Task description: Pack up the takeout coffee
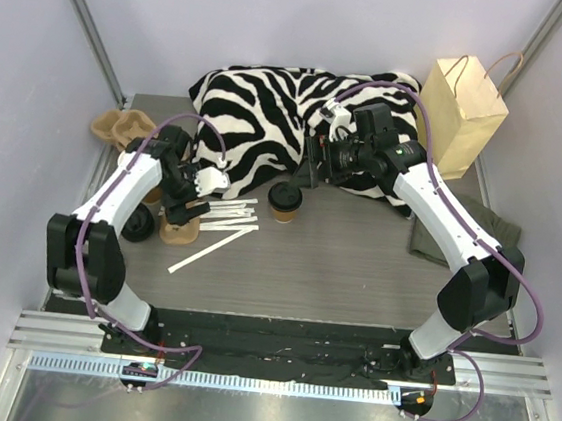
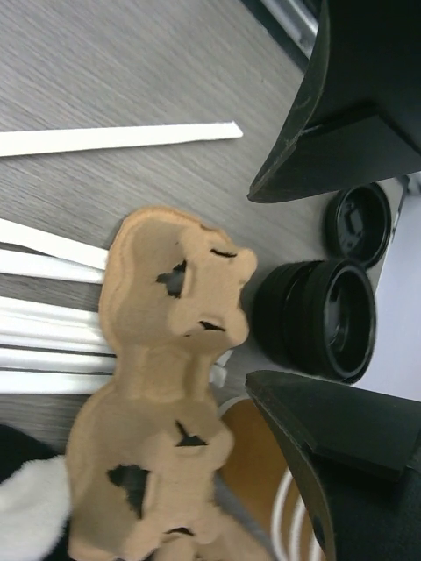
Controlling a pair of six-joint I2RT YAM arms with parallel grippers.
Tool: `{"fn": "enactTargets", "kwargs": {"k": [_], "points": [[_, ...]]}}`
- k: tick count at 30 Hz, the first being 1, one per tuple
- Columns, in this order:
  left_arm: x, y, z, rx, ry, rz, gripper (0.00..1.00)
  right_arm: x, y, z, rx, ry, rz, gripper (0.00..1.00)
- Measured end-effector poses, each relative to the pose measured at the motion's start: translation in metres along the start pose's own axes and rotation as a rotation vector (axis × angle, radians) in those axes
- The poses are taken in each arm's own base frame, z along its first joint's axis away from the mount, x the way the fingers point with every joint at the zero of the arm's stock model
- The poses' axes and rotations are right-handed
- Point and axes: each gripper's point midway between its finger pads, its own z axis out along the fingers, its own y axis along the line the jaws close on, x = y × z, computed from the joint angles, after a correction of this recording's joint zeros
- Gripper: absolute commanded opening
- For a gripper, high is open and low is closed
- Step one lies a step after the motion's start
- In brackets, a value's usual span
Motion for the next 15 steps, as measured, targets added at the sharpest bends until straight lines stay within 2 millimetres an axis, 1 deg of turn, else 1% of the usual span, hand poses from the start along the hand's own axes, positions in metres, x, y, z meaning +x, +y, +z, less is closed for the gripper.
{"fn": "enactTargets", "kwargs": {"k": [6,9,12,15], "points": [[0.007,0.010,0.032,0.041,0.040,0.092,0.84,0.000,0.000,0.000,-0.001,0.001,-0.002,1.00],[0.015,0.005,0.047,0.065,0.060,0.105,0.84,0.000,0.000,0.000,-0.001,0.001,-0.002,1.00],[0.022,0.001,0.059,0.082,0.077,0.112,0.82,0.001,0.000,0.000,0.000,0.003,-0.001,1.00],[0.026,0.001,0.067,0.073,0.085,0.114,0.76,0.001,0.000,0.000,0.000,0.004,-0.001,1.00]]}}
